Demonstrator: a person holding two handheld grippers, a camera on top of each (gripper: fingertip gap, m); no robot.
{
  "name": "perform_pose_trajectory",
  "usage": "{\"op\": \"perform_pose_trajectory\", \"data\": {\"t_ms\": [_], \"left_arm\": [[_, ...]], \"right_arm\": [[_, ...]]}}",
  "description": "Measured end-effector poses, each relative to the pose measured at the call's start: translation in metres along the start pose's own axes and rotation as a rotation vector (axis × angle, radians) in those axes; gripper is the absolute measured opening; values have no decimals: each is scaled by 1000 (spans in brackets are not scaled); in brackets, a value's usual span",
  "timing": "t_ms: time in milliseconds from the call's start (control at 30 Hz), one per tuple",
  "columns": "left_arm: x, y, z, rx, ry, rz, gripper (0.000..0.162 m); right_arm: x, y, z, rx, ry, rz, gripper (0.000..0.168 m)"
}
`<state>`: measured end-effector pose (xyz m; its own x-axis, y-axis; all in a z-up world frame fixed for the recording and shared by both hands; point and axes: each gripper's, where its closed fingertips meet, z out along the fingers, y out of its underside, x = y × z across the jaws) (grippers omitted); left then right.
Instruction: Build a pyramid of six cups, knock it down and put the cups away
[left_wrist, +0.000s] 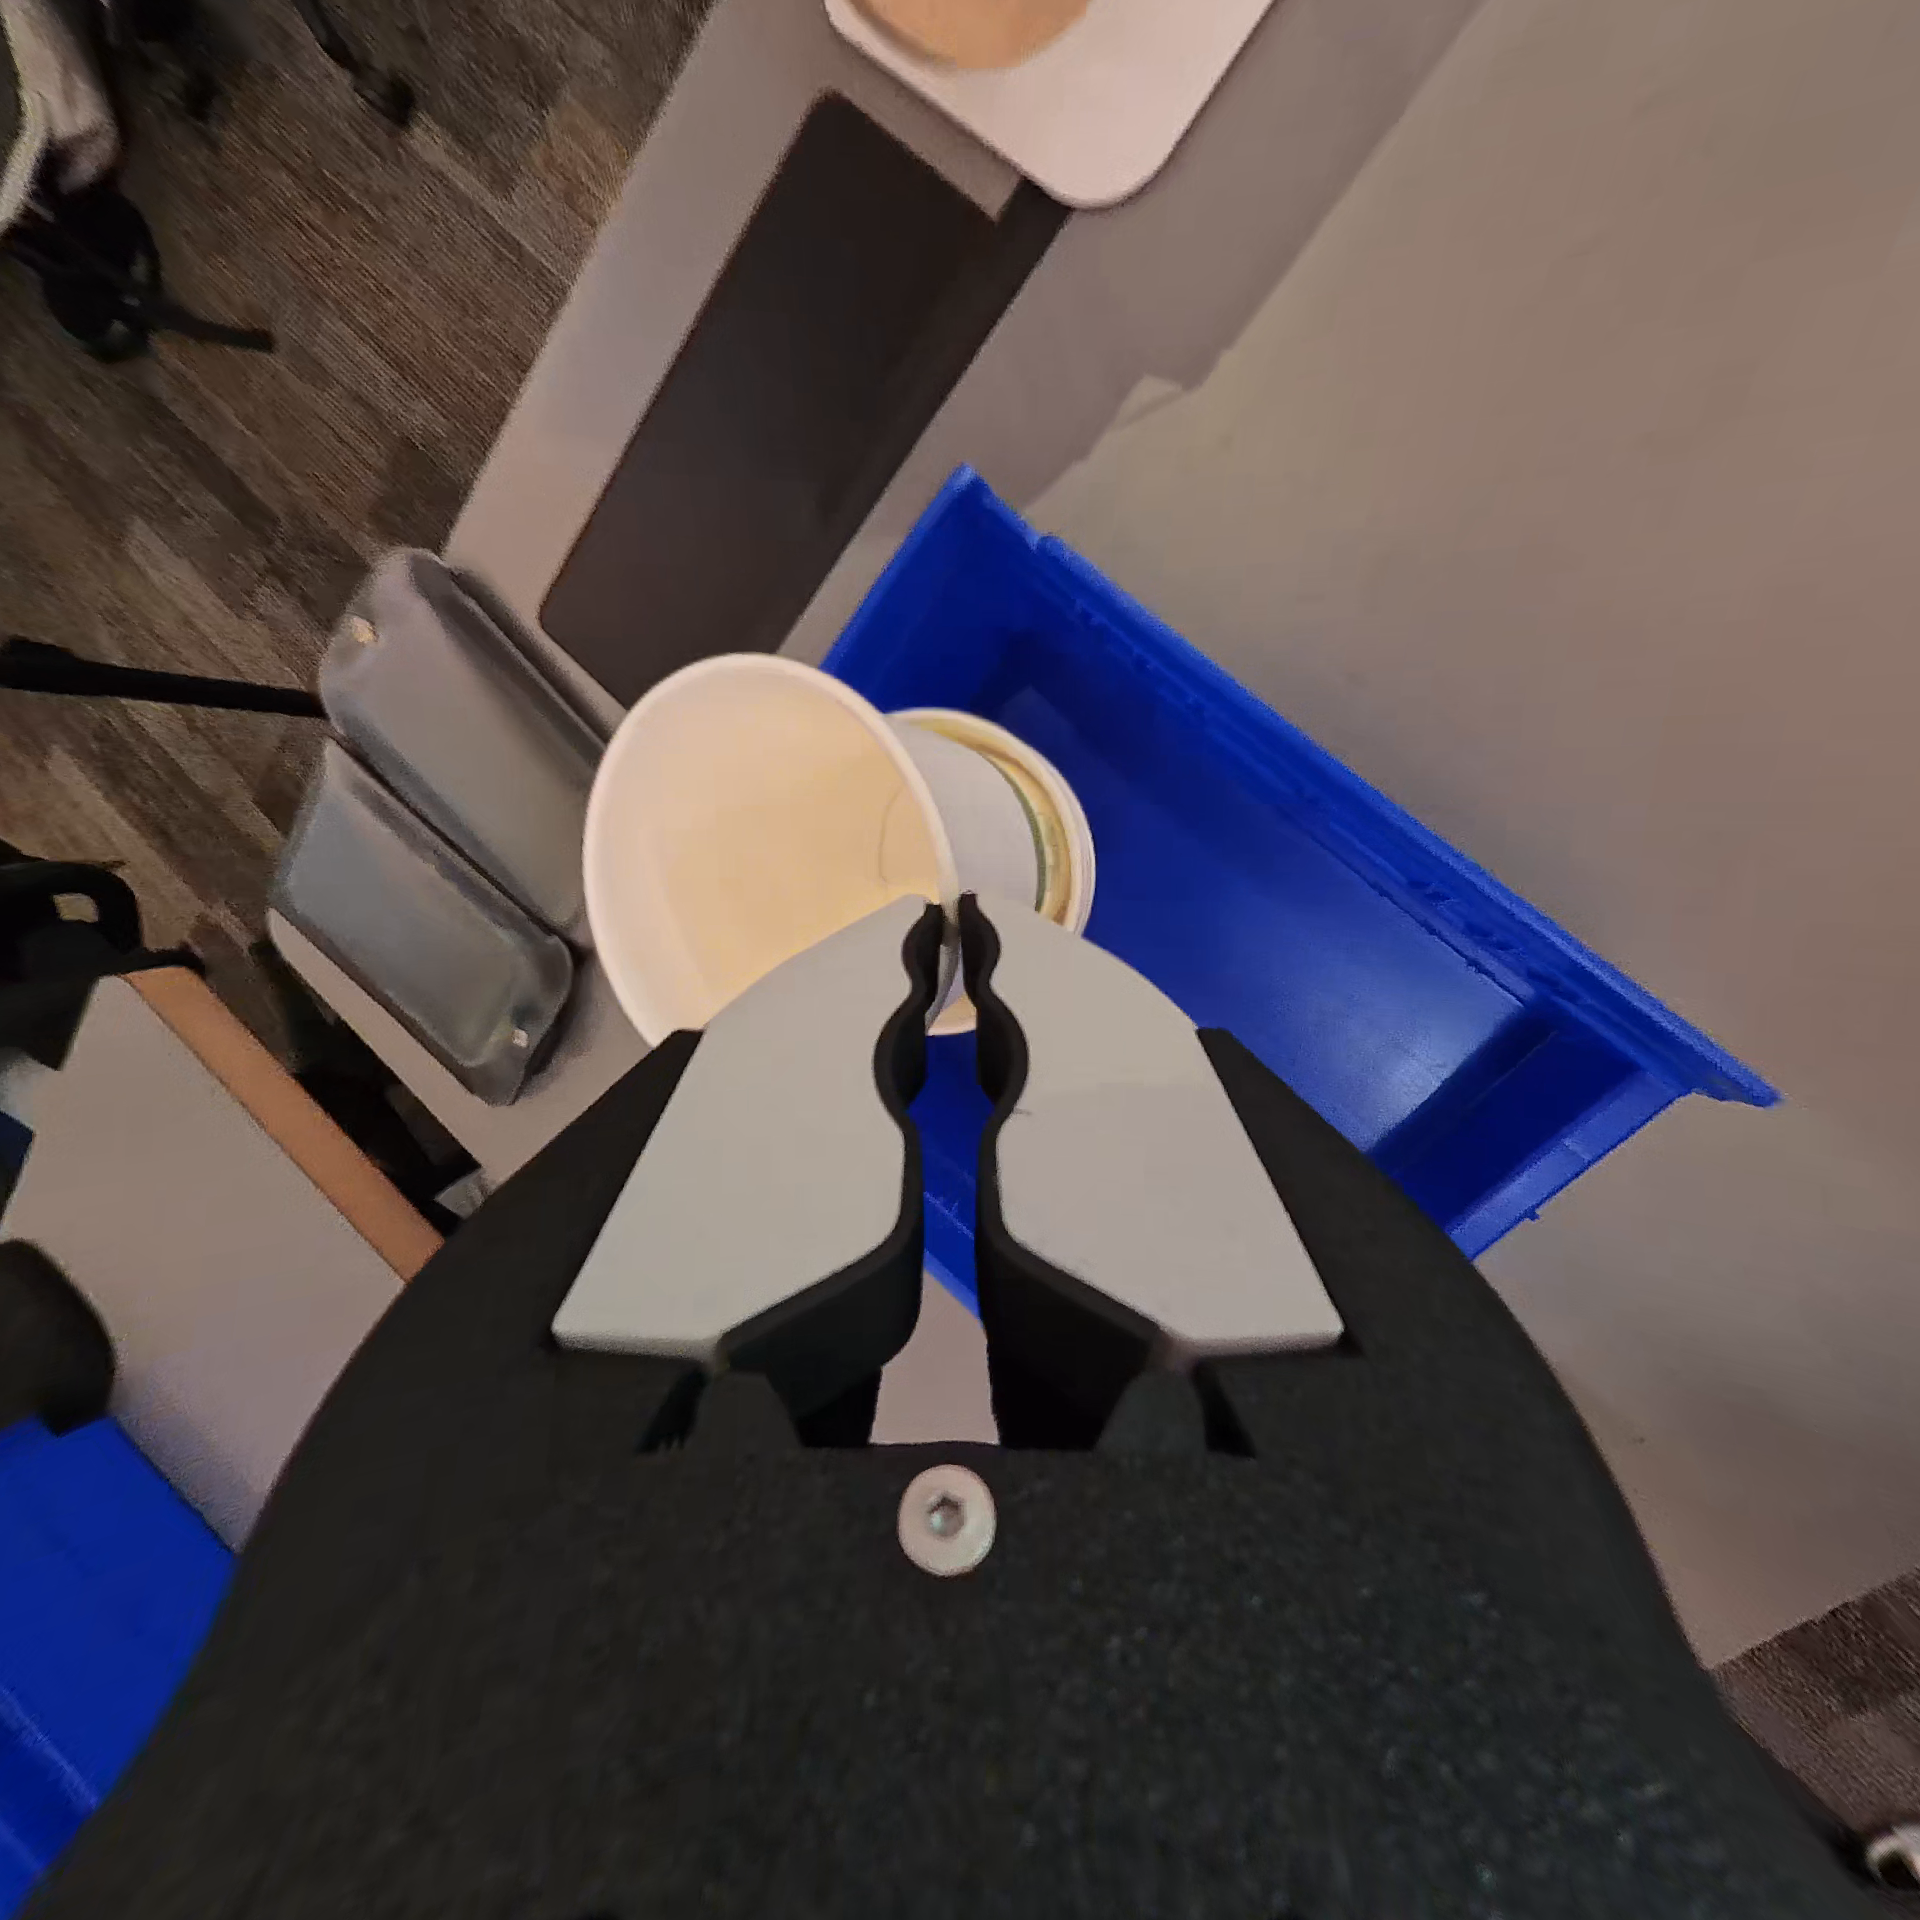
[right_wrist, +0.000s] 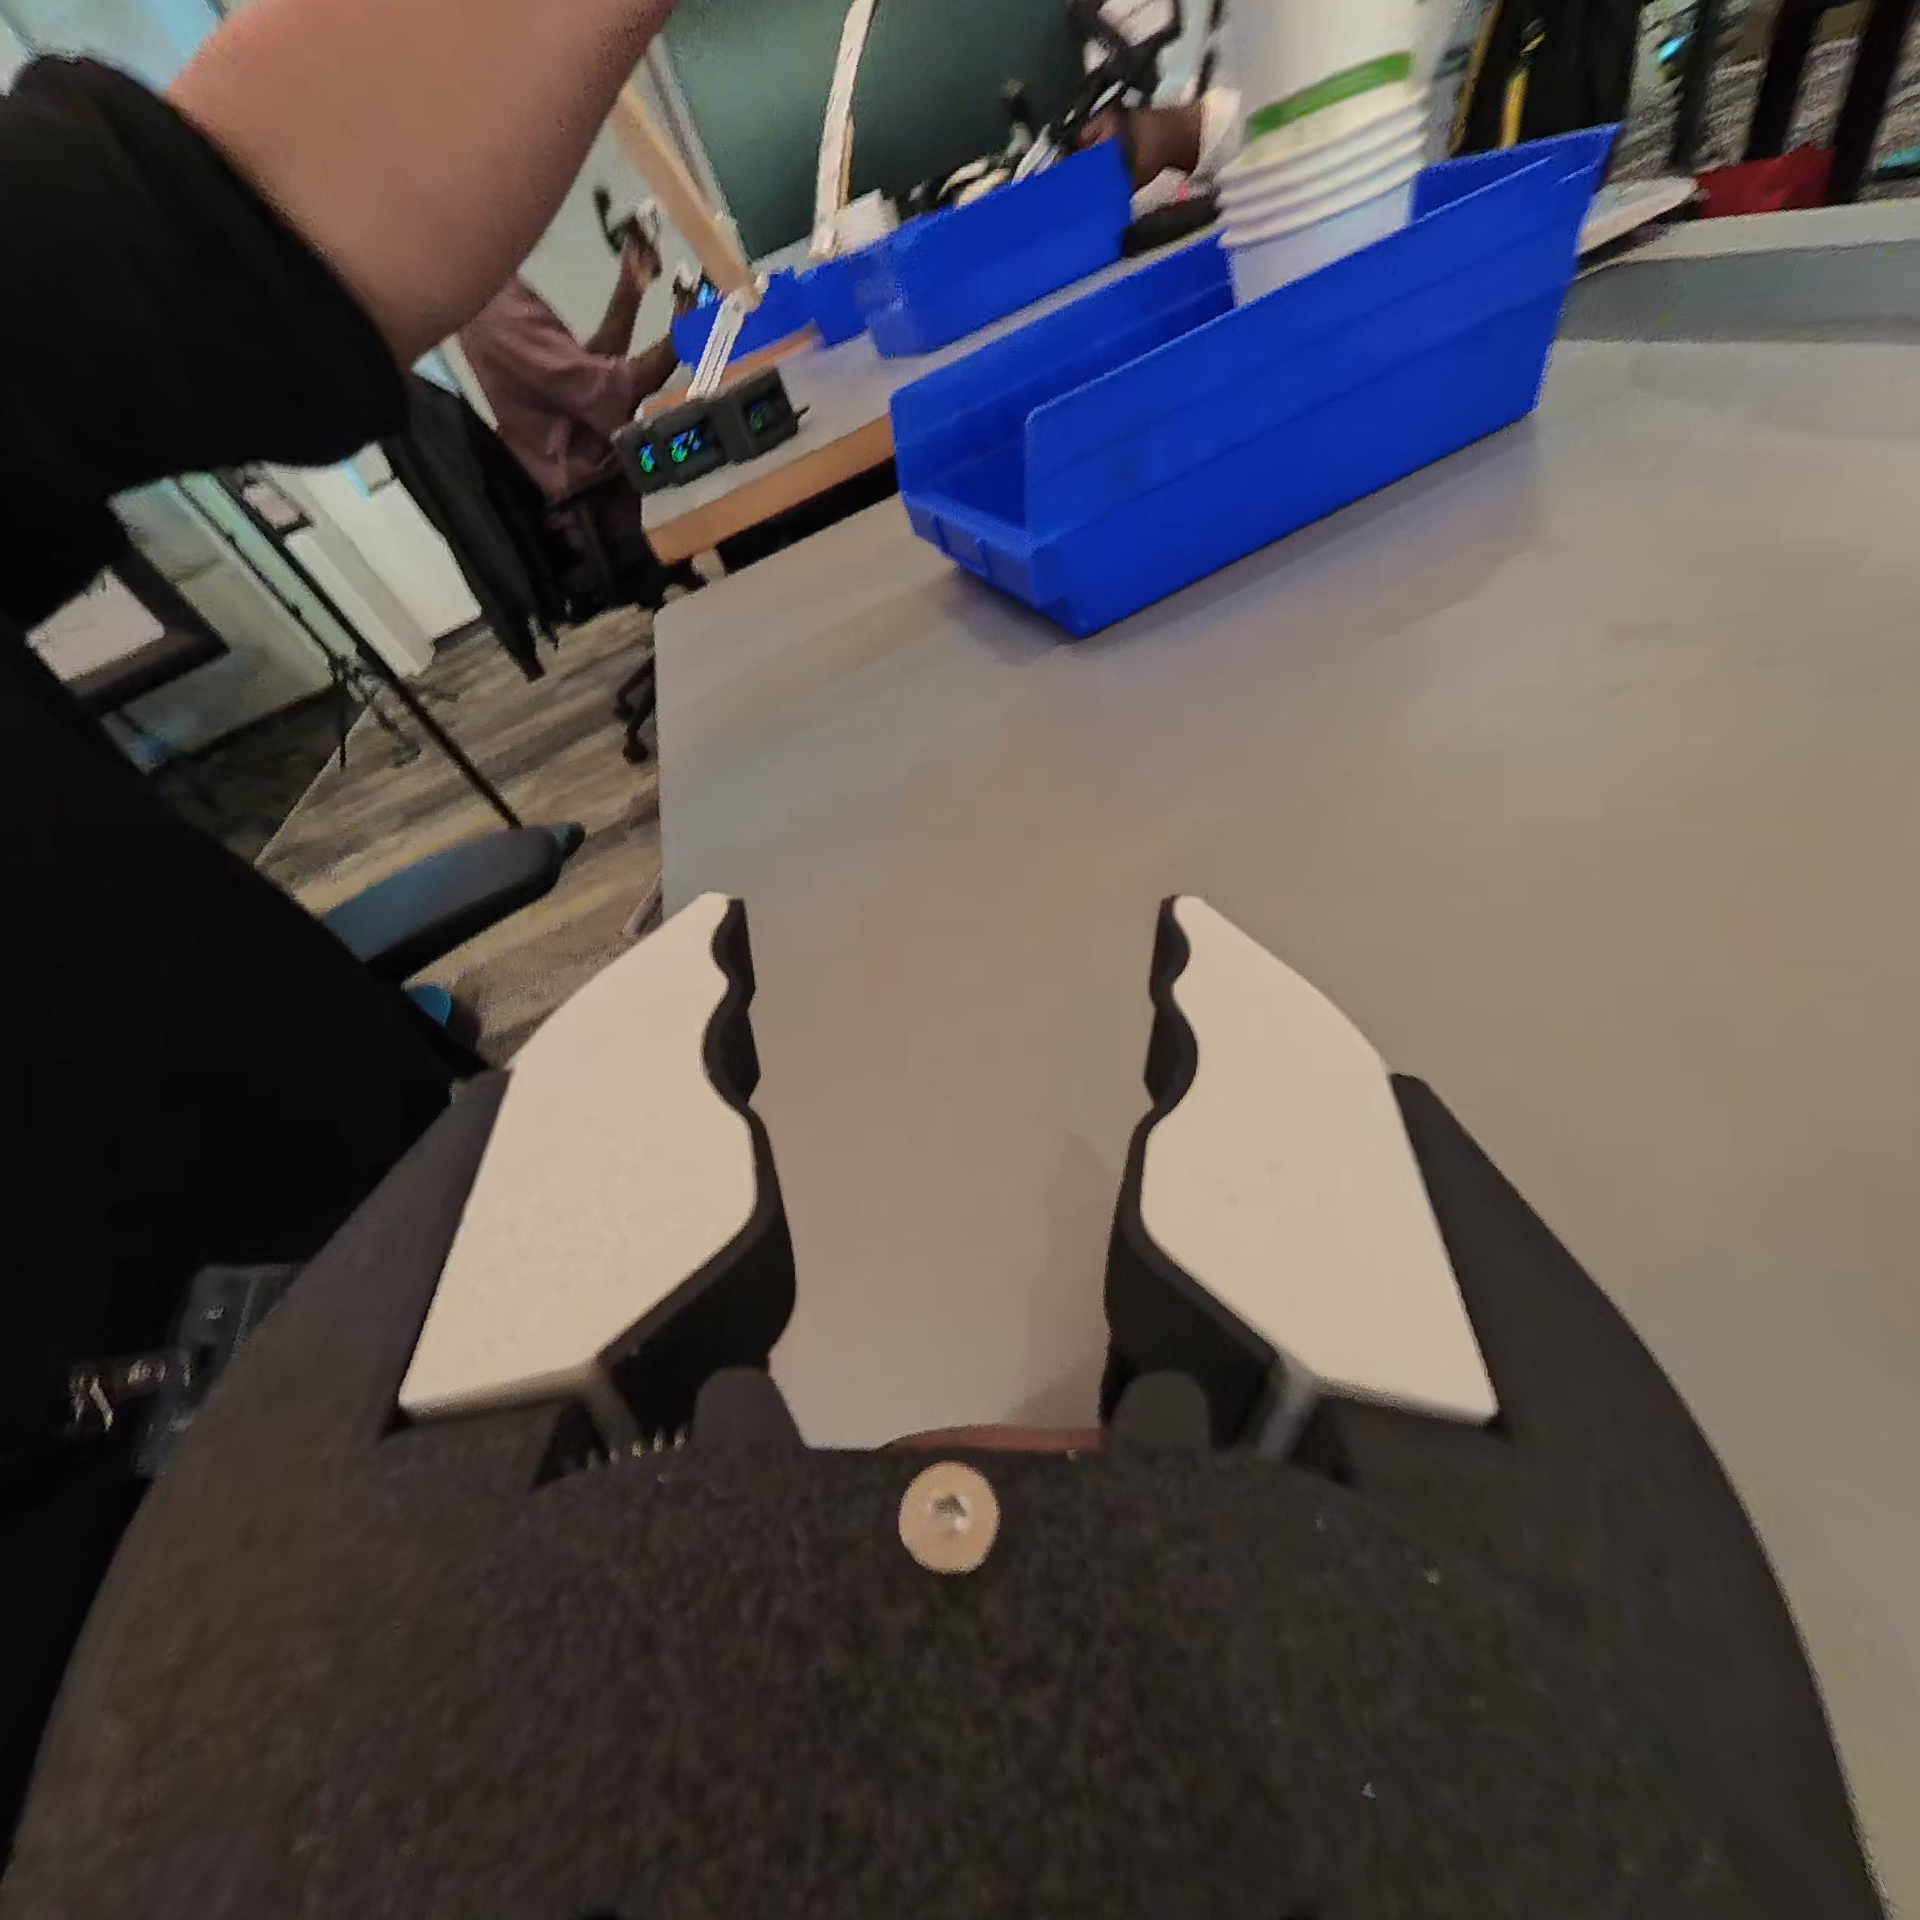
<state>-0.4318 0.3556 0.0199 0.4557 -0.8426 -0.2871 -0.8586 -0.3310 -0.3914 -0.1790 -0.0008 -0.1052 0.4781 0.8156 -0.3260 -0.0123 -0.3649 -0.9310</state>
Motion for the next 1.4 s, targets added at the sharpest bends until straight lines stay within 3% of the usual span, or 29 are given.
{"op": "perform_pose_trajectory", "data": {"t_ms": [167,333,533,700,900,967,1133,1167,1233,1333,1400], "left_arm": [[9,-44,-75,256,5,-2,3],[71,-88,-134,552,133,39,3],[185,-133,-154,754,367,114,3],[274,-151,-142,836,504,180,3],[341,-148,-109,832,660,182,3],[352,-146,-98,821,690,168,3],[349,-137,-91,849,711,96,3],[345,-134,-89,848,681,76,8],[335,-120,-83,838,587,37,39],[325,-73,-61,745,403,-9,71],[328,-39,-39,683,325,-78,69]], "right_arm": [[26,-20,-8,169,54,140,82],[46,-59,11,371,10,284,98],[48,-113,45,584,-155,413,109],[31,-142,24,757,-296,400,111],[44,-138,-2,784,-215,339,105],[44,-133,-3,763,-234,357,90],[46,-125,4,651,-207,346,88],[48,-125,5,633,-191,338,88],[58,-126,4,565,-123,310,88],[76,-150,-11,460,29,199,88],[93,-173,-17,308,171,58,88]]}}
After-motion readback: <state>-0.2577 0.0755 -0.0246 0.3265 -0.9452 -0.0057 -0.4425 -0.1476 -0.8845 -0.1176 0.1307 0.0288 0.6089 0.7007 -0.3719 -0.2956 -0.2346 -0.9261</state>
